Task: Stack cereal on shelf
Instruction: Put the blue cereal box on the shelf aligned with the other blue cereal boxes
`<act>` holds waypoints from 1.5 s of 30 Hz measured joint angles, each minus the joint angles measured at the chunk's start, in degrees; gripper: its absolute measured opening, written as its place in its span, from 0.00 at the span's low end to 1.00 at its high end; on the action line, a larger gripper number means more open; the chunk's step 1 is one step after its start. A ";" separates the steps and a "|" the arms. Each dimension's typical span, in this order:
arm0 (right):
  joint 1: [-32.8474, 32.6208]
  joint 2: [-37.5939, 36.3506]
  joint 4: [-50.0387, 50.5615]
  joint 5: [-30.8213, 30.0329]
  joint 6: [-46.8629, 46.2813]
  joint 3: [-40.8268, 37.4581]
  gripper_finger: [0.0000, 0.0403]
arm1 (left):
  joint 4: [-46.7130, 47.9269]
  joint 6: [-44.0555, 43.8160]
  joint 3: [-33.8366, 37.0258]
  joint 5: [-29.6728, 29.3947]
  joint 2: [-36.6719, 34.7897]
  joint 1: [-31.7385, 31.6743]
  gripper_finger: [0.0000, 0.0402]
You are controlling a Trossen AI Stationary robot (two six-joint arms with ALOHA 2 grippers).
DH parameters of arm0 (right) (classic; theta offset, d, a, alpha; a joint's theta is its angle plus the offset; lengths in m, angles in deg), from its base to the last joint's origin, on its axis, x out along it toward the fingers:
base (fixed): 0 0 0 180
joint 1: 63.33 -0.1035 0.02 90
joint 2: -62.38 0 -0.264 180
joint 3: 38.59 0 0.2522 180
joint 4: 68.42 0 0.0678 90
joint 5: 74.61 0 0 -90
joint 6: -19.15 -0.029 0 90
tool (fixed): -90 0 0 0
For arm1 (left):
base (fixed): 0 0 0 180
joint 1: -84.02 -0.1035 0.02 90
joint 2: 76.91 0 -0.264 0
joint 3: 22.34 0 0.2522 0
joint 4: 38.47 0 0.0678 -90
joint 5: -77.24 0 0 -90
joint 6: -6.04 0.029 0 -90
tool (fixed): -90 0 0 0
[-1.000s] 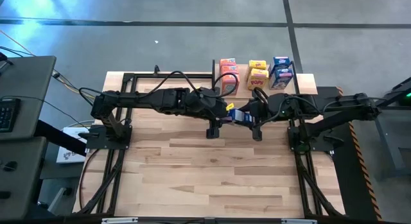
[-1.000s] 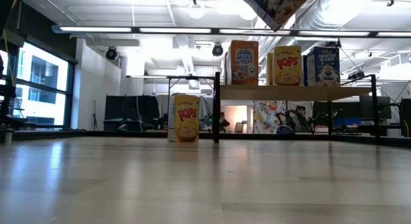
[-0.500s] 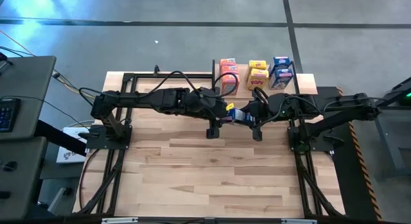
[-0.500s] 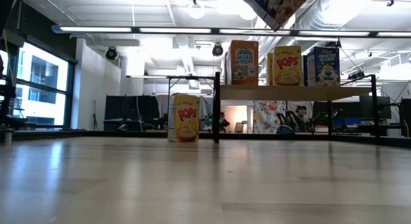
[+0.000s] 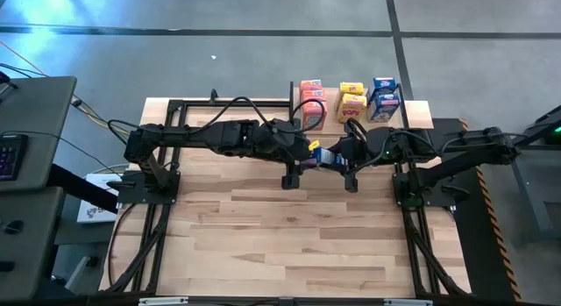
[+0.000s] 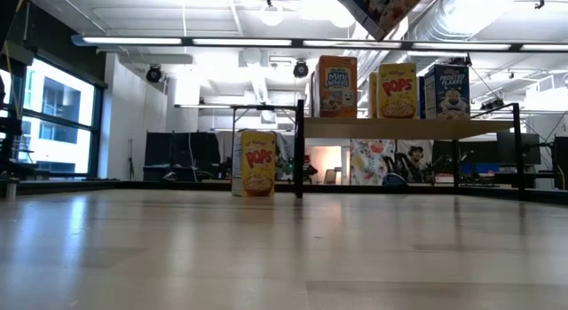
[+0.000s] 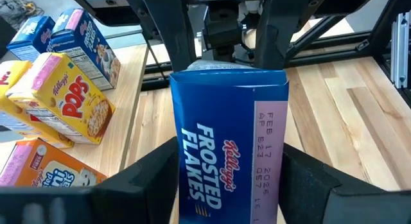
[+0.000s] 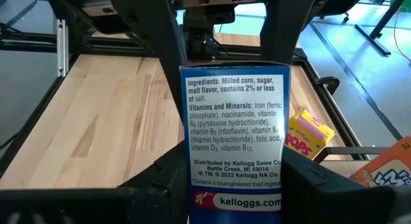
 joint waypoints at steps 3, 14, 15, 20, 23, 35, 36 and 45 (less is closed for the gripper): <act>0.00 -0.05 0.04 0.00 -0.14 0.00 0.38 | -0.31 -0.07 0.01 -0.01 0.00 0.00 0.57; 0.00 -3.75 4.88 -5.08 -1.15 0.00 0.38 | -2.36 -0.22 -0.01 -5.56 -2.25 -0.04 0.60; 0.00 -4.52 5.79 -5.88 -1.13 0.00 0.38 | -2.31 0.17 -0.04 -6.07 -2.57 -0.04 0.60; 0.02 -9.04 7.55 -8.94 -1.23 0.00 0.38 | -0.64 2.12 0.05 -9.60 -3.66 -0.04 0.60; 0.02 -12.16 10.35 -11.17 -1.52 0.00 0.38 | 1.03 1.97 -0.09 -11.28 -4.51 -0.37 0.60; 0.02 -27.55 14.35 -19.14 -11.81 -12.63 0.38 | 4.84 -4.23 8.28 -8.03 -8.92 -3.14 0.60; 0.02 -29.14 13.56 -19.60 -12.12 -14.43 0.38 | 4.50 -4.47 9.37 -8.11 -9.41 -3.23 0.60; 0.02 -39.95 6.41 -20.87 -12.96 -25.01 0.38 | -8.03 -6.07 23.19 -8.22 -16.36 -3.39 0.60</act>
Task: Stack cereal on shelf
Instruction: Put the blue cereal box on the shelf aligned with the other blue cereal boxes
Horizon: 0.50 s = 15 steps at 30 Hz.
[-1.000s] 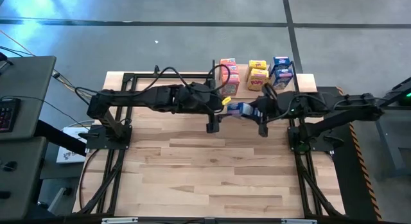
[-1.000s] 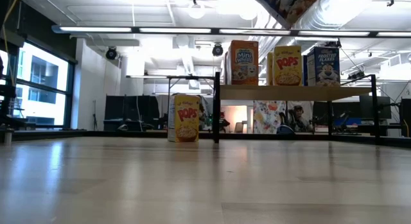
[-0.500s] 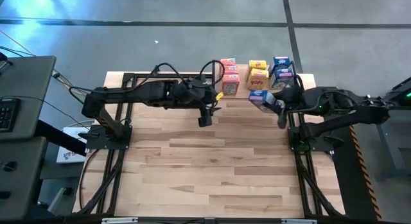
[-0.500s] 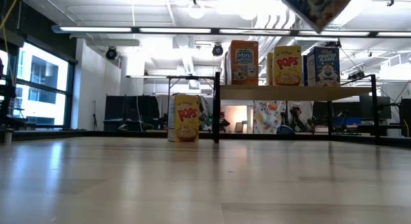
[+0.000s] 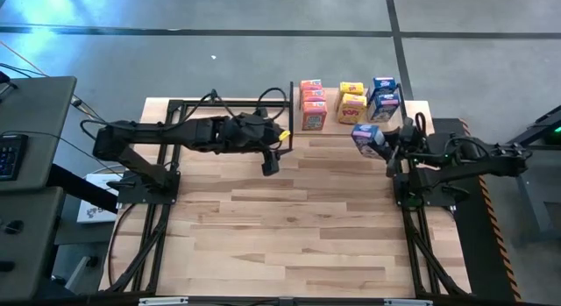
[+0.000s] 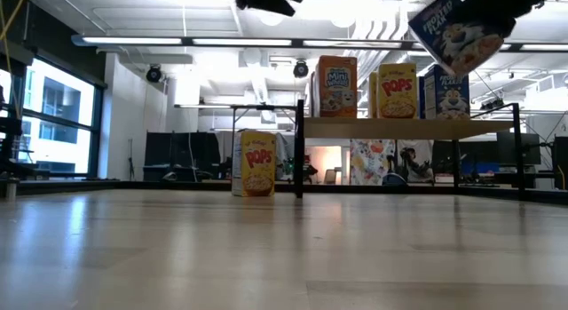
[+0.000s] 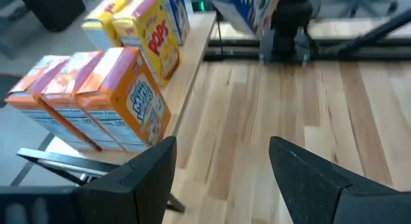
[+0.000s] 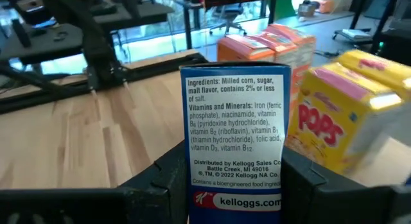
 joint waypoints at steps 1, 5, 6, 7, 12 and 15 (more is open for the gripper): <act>0.00 -0.77 -0.04 -0.48 -0.28 -0.70 0.38 | -1.60 -0.18 1.83 0.00 -1.01 0.00 0.60; 0.00 -3.24 -0.25 -1.18 -0.63 -2.66 0.38 | -7.88 -1.01 9.27 -0.02 -4.90 0.00 0.60; 0.00 -3.66 -0.28 -1.16 -0.63 -2.82 0.38 | -9.15 -1.06 11.07 -0.02 -5.91 0.00 0.60; 0.00 -3.78 -0.27 -1.16 -0.65 -2.92 0.38 | -10.53 -1.22 12.94 -0.02 -7.04 0.00 0.60; 0.00 -4.06 -0.45 -1.21 -0.28 -2.92 0.38 | -16.38 -2.74 22.98 -0.03 -12.81 0.00 0.60; 0.00 -4.07 -0.46 -1.81 -0.24 -2.92 0.38 | -21.24 -3.98 30.40 -0.02 -17.07 0.00 0.60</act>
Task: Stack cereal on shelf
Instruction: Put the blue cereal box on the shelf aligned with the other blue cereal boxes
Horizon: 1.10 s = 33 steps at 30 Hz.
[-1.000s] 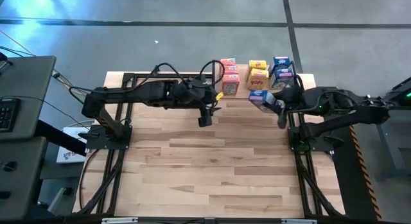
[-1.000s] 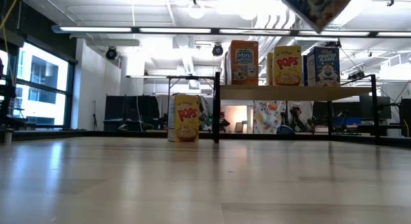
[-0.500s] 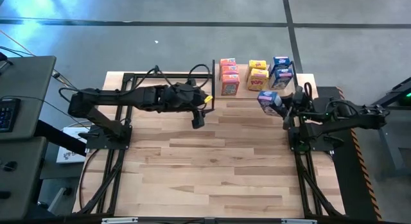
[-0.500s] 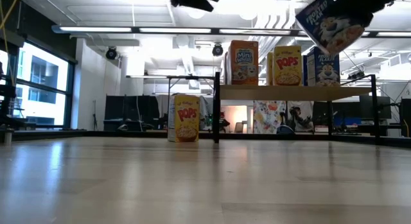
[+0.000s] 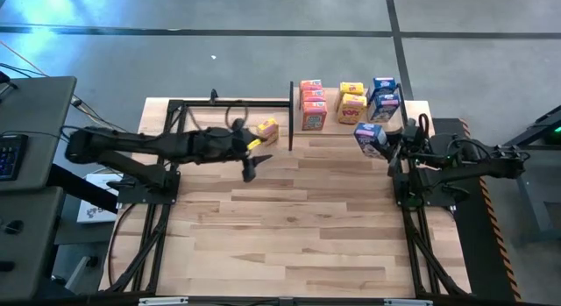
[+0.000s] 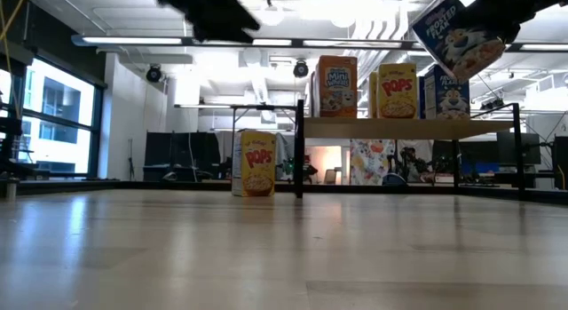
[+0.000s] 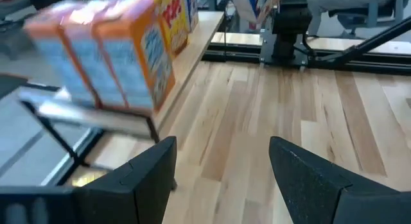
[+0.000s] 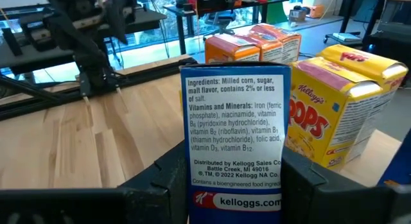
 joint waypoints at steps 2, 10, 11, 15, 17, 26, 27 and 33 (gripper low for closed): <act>0.00 0.01 -0.32 -0.52 0.07 0.00 0.38 | -4.04 -0.90 5.14 0.00 -2.90 0.00 0.60; 0.00 0.02 -2.50 -0.81 0.66 0.00 0.38 | -11.94 -1.64 21.40 0.00 -15.30 0.00 0.60; 0.00 0.02 -2.52 -0.81 0.66 0.00 0.38 | -11.89 -1.70 22.69 0.00 -16.87 0.00 0.60; 0.00 0.02 -2.51 -0.85 0.66 0.00 0.38 | -12.19 -2.02 27.63 -0.02 -22.65 0.00 0.60; 0.00 0.04 -2.50 -0.83 0.59 0.00 0.38 | -13.22 -2.02 30.33 -0.02 -25.44 0.00 0.60; -0.01 0.02 -2.82 -0.78 0.21 0.00 0.38 | -19.90 -1.35 41.75 0.10 -37.05 0.00 0.60; -0.01 0.02 -2.84 -0.78 0.21 0.00 0.38 | -19.95 -0.91 42.49 0.66 -38.01 0.00 0.60; 0.00 0.02 -2.85 -0.76 0.14 0.00 0.38 | -19.55 0.59 45.13 3.48 -42.28 0.02 0.60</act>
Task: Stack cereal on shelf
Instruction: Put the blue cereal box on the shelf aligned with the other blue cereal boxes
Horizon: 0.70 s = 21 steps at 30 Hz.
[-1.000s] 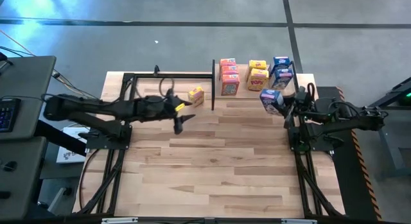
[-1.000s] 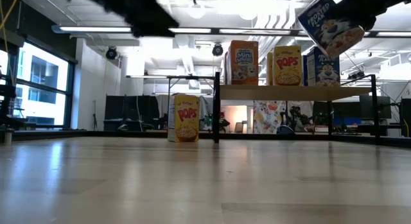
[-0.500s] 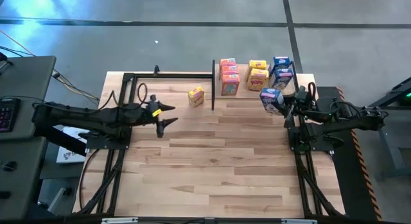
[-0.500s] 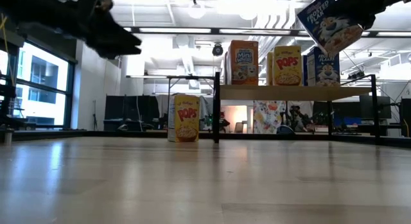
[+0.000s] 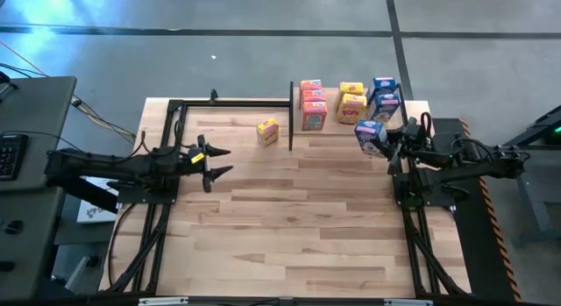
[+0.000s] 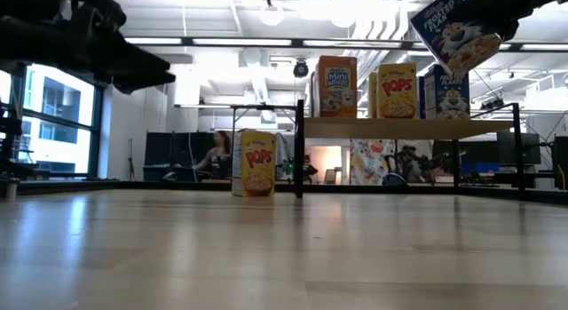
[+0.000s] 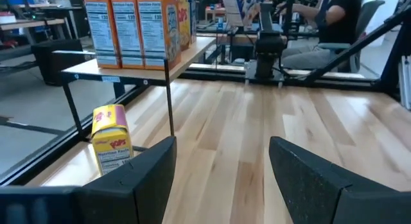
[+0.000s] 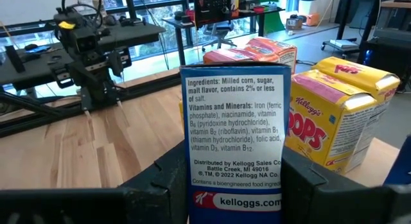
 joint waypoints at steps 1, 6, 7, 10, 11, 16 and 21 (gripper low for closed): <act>0.00 0.00 0.00 0.01 -0.18 0.00 0.38 | 0.01 0.42 0.62 0.01 -0.60 0.00 0.60; 0.00 0.00 -0.02 0.12 -1.07 0.00 0.38 | 0.02 0.58 3.59 -0.06 -4.01 -0.02 0.60; 0.00 0.00 -0.02 0.15 -1.34 0.00 0.38 | -0.07 0.91 3.99 -0.34 -4.65 0.00 0.60; 0.00 0.00 -0.02 0.14 -1.44 0.00 0.38 | -0.02 1.02 5.28 -2.62 -6.58 -0.02 0.60; -0.01 0.00 -0.02 0.13 -1.44 0.00 0.38 | -0.02 1.01 5.95 -3.54 -7.18 -0.01 0.60; 0.00 0.00 -0.02 0.12 -1.44 0.00 0.38 | 2.56 0.57 6.91 -3.42 -9.13 -0.02 0.60; 0.00 0.00 -0.02 0.12 -1.43 0.00 0.38 | 2.59 3.07 6.89 -3.39 -9.48 0.00 0.60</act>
